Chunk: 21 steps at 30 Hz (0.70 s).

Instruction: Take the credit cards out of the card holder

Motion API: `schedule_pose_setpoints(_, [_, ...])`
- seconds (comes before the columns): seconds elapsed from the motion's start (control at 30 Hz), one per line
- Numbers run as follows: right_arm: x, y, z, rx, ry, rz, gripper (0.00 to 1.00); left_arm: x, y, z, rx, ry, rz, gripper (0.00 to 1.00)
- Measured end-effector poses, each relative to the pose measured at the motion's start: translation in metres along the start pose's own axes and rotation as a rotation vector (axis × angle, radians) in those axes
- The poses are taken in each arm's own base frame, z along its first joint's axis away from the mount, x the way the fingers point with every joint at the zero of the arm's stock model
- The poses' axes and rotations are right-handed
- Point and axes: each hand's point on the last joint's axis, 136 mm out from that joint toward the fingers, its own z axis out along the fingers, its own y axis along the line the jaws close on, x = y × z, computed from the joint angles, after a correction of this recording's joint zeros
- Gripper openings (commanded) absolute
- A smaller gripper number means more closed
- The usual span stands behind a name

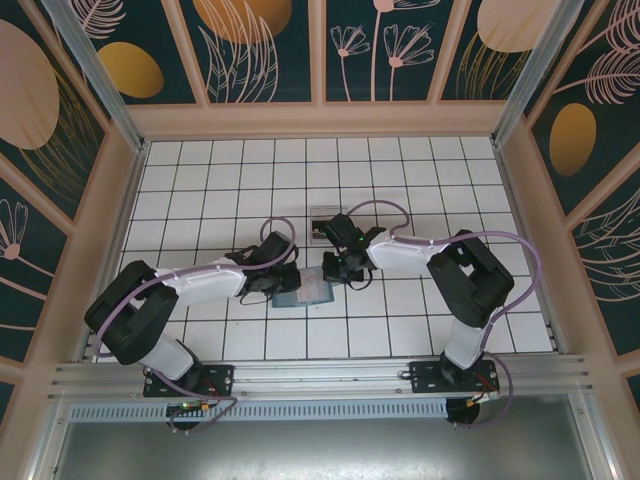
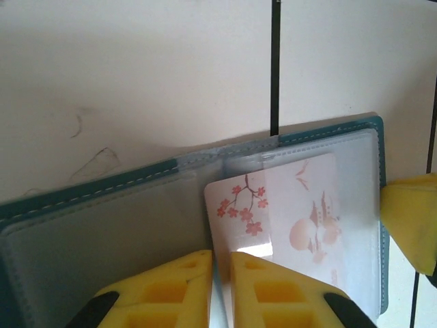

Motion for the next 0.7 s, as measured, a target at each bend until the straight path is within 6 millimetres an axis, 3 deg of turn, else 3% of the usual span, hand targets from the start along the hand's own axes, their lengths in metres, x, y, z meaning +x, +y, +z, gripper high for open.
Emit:
schedule_pose_setpoints(0.13, [0.0, 0.0, 0.0, 0.0, 0.0, 0.0, 0.13, -0.006, -0.007, -0.01, 0.026, -0.029, 0.002, 0.2])
schedule_pose_setpoints(0.3, [0.0, 0.0, 0.0, 0.0, 0.0, 0.0, 0.21, -0.012, -0.015, -0.015, 0.095, -0.058, -0.018, 0.22])
schedule_pose_setpoints(0.7, [0.003, 0.02, -0.006, -0.023, -0.004, -0.035, 0.35, -0.001, 0.005, -0.005, 0.185, -0.011, -0.135, 0.23])
